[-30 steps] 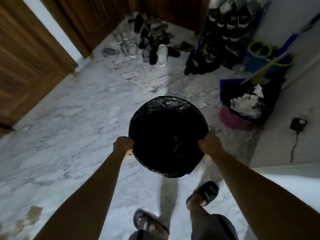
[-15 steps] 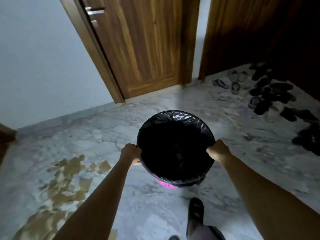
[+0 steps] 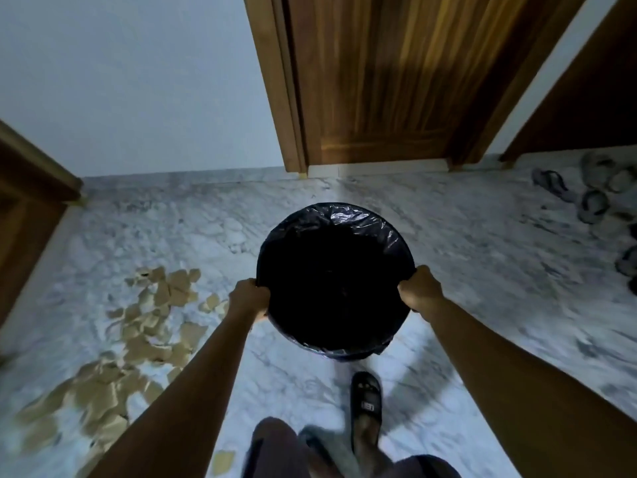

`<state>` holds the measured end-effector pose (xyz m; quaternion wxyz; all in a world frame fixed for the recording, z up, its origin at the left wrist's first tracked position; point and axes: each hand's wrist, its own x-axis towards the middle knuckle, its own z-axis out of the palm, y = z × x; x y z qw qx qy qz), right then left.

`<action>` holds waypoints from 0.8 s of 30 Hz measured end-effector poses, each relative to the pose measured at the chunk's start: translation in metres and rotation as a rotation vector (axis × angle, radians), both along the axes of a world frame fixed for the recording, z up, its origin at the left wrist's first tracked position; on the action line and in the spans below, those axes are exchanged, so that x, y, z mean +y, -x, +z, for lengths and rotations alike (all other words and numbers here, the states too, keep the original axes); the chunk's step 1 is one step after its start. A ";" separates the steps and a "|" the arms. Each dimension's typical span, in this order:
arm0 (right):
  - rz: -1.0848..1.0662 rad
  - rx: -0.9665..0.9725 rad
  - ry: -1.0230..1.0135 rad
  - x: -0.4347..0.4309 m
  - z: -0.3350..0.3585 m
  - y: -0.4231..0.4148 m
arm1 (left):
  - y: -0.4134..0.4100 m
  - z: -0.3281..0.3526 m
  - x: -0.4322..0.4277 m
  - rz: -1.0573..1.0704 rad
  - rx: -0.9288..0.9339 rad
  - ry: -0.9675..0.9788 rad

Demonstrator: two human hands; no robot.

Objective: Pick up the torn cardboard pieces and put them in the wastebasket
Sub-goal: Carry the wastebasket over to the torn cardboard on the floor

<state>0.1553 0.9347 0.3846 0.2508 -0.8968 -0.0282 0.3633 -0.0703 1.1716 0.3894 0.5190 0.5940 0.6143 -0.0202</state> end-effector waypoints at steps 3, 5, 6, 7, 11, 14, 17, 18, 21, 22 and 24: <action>-0.043 0.005 0.000 0.044 -0.033 -0.031 | -0.024 -0.040 0.041 0.034 0.000 0.050; -0.072 0.023 -0.001 0.071 -0.063 -0.051 | -0.043 -0.077 0.072 0.018 -0.001 0.072; -0.092 0.044 -0.001 0.083 -0.082 -0.060 | -0.053 -0.096 0.085 0.008 0.004 0.083; -0.123 0.059 -0.001 0.094 -0.101 -0.070 | -0.065 -0.113 0.096 -0.001 0.016 0.098; -0.278 0.122 -0.031 0.133 -0.194 -0.099 | -0.110 -0.191 0.133 -0.013 0.052 0.120; -0.363 0.156 -0.040 0.152 -0.266 -0.117 | -0.136 -0.263 0.155 -0.014 0.064 0.138; -0.401 0.176 -0.072 0.162 -0.331 -0.134 | -0.158 -0.327 0.166 0.038 0.034 0.180; -0.408 0.179 -0.080 0.164 -0.349 -0.140 | -0.163 -0.345 0.170 0.063 0.019 0.197; -0.430 0.177 -0.112 0.169 -0.387 -0.152 | -0.171 -0.394 0.176 0.095 0.013 0.193; -0.434 0.175 -0.120 0.172 -0.395 -0.155 | -0.170 -0.415 0.179 0.094 0.006 0.188; -0.413 0.197 -0.117 0.176 -0.406 -0.159 | -0.171 -0.436 0.180 0.081 0.015 0.193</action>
